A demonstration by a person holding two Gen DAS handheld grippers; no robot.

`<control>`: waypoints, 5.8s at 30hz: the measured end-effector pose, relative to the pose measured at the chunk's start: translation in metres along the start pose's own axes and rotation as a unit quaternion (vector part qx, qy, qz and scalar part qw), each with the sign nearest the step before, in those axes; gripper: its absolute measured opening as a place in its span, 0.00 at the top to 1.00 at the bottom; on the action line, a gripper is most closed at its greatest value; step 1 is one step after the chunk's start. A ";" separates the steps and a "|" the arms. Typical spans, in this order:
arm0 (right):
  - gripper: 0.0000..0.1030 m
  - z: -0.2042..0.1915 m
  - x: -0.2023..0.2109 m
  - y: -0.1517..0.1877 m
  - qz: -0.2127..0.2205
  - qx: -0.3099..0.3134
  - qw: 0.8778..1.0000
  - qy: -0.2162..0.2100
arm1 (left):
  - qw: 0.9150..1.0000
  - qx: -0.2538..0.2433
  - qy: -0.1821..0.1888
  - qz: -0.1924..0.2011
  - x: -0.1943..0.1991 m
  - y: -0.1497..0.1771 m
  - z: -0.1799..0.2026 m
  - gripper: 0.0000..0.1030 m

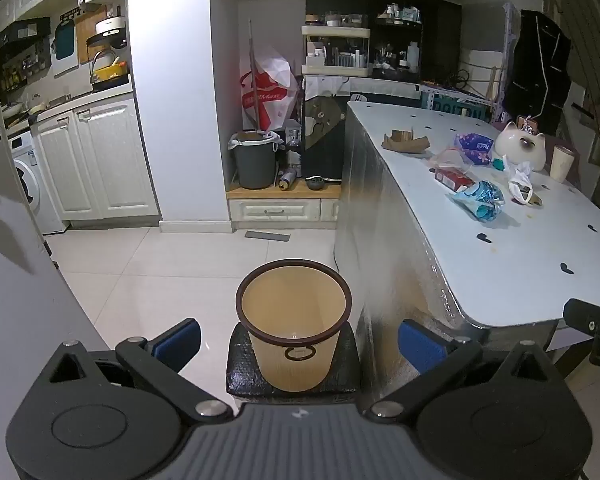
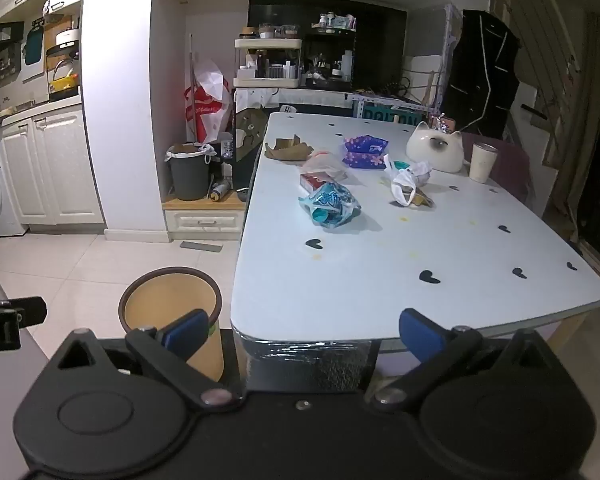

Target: Collect trash

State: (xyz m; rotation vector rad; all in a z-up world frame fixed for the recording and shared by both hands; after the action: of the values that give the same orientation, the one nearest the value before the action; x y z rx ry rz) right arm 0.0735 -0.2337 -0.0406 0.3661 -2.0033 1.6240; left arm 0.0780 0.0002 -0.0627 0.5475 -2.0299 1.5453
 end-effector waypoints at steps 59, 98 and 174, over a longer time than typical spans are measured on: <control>0.01 0.003 0.003 -0.003 -0.001 -0.002 1.000 0.001 | 1.000 0.000 0.001 0.003 0.001 0.000 0.000 0.00; 0.01 0.005 0.005 -0.006 0.001 -0.002 1.000 0.001 | 1.000 -0.002 0.002 0.005 0.011 -0.010 0.014 0.00; 0.17 0.193 -0.328 -0.210 0.037 -0.101 0.994 -0.012 | 0.980 -0.120 0.158 0.034 -0.288 -0.173 0.239 0.00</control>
State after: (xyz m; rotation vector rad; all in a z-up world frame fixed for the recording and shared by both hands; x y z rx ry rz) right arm 0.4085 -0.5087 -0.0774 0.2393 -2.1993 1.4500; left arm 0.3679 -0.2751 -0.1634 0.1302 -1.9632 1.3037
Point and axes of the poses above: each gripper's, at about its wrist camera, not at the fingertips, and x roughly against the way its jaws point, z to its right, y to its underside, the point moved 10 cm from there along -x, roughly the way its jaws point, and after that the axes turned 14 degrees about -x, right-handed, at the moved point
